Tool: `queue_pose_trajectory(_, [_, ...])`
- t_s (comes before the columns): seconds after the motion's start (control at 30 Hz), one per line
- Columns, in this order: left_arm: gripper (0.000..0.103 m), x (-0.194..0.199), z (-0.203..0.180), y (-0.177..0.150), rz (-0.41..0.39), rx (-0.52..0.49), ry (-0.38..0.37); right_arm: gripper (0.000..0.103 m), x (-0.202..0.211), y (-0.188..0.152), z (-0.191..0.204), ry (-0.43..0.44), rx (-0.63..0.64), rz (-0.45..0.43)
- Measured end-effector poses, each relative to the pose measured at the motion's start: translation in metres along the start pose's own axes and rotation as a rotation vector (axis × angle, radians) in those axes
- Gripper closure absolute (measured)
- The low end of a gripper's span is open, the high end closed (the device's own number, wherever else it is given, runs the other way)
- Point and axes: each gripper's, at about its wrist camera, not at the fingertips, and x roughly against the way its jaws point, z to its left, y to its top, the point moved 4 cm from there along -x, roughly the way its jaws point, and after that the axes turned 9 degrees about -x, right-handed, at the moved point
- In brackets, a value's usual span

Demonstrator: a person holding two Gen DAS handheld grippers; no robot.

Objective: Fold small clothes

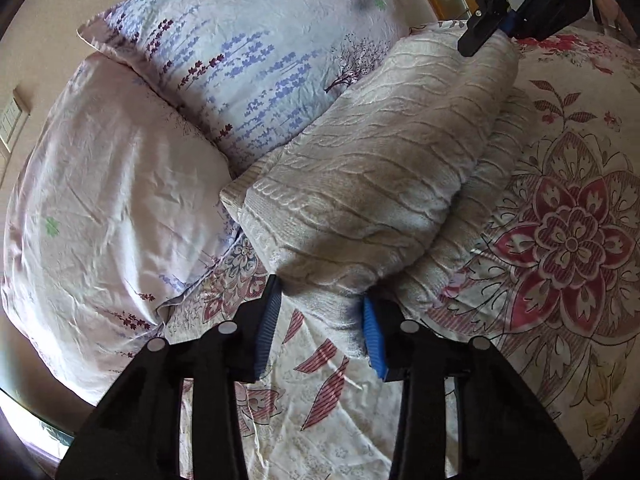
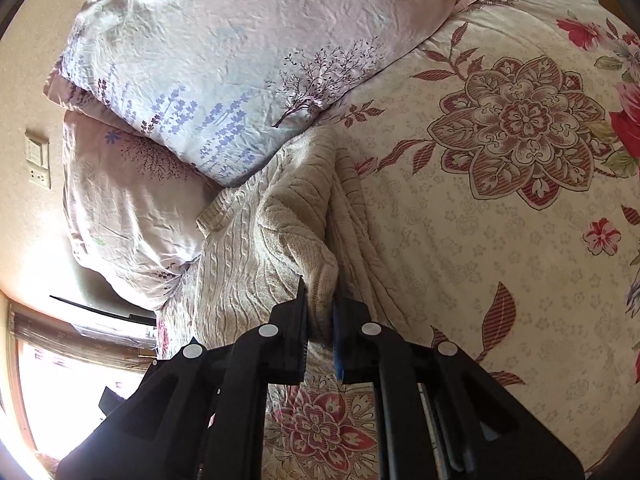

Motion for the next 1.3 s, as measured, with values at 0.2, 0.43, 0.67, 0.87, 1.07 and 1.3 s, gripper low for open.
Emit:
queue_pose_trajectory(0.2, [0.086, 0.012, -0.007, -0.001, -0.053, -0.029, -0.015, 0.093, -0.001, -0.002, -0.001, 0.008, -0.015, 0.007])
queue_pose_trajectory(0.43, [0.095, 0.018, 0.013, -0.018, -0.080, 0.127, -0.130, 0.093, 0.002, -0.007, -0.002, -0.046, 0.000, -0.015])
queue_pose_trajectory(0.67, [0.095, 0.007, 0.001, -0.038, -0.038, 0.163, -0.245, 0.093, -0.010, -0.020, -0.029, -0.075, -0.067, 0.022])
queue_pose_trajectory(0.87, [0.053, 0.040, 0.028, -0.047, -0.151, 0.269, -0.355, 0.051, 0.012, 0.003, -0.004, 0.000, -0.007, -0.006])
queue_pose_trajectory(1.07, [0.027, 0.046, 0.076, -0.026, -0.199, 0.430, -0.362, 0.031, 0.007, 0.066, 0.012, 0.045, -0.036, -0.064])
queue_pose_trajectory(1.3, [0.017, -0.012, 0.084, 0.037, -0.075, 0.557, -0.433, 0.046, -0.056, 0.101, 0.016, -0.044, -0.081, 0.052])
